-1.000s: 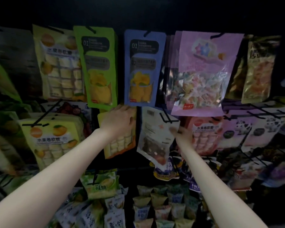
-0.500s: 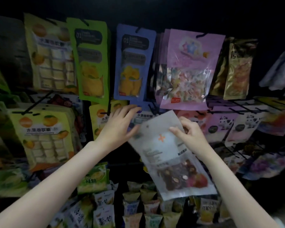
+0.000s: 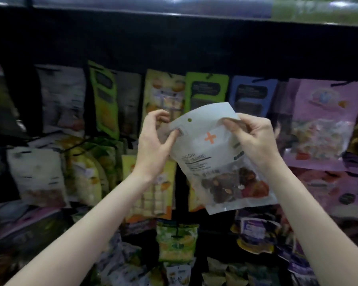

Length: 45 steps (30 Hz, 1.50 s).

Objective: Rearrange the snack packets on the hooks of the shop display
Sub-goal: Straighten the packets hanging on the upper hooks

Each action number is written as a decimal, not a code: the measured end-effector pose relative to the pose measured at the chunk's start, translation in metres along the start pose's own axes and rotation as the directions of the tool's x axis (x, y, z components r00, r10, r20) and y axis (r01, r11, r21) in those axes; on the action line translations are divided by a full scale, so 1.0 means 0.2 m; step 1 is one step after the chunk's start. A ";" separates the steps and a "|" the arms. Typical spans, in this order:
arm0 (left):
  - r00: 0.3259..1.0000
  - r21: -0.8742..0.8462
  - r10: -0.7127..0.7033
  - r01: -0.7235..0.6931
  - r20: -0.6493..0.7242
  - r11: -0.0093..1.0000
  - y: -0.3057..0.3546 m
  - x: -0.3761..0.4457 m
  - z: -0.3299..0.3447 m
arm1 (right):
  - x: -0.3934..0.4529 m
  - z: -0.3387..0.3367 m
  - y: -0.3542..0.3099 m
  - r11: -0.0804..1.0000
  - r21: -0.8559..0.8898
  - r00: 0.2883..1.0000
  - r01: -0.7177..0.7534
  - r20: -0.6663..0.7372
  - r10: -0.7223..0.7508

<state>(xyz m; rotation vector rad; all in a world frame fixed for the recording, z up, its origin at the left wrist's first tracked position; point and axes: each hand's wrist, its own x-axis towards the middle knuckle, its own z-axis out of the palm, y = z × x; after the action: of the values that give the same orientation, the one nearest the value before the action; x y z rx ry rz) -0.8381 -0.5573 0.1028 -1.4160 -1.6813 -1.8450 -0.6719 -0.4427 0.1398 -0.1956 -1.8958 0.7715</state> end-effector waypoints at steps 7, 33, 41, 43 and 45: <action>0.977 -0.112 -0.101 0.124 0.188 0.986 -0.25 0.05 -0.57 | 0.08 0.59 -0.17 0.999 0.052 0.995 0.006 -0.103 -0.001; 0.957 0.049 -0.283 0.280 0.060 0.959 -0.68 0.49 -1.31 | 0.55 1.55 -0.14 1.000 -0.020 0.985 0.019 0.174 -0.015; 0.921 0.035 -0.374 0.373 0.109 0.927 -0.83 0.51 -1.35 | 0.58 1.64 -0.12 0.989 -0.145 0.927 0.035 0.375 0.022; 0.934 0.025 -0.346 0.345 0.085 0.938 -0.86 0.53 -1.39 | 0.60 1.67 -0.17 0.984 -0.162 0.931 0.080 0.366 -0.016; 0.963 0.143 -0.270 0.270 -0.019 0.952 -0.89 0.57 -1.43 | 0.62 1.72 -0.23 0.979 -0.153 0.942 0.134 0.327 -0.078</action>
<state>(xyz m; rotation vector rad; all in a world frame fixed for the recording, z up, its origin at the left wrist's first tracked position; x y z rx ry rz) -1.1584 -0.7099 0.1267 -1.1784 -2.0503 -1.8097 -1.0174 -0.5662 0.1729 -0.0772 -2.2642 0.5906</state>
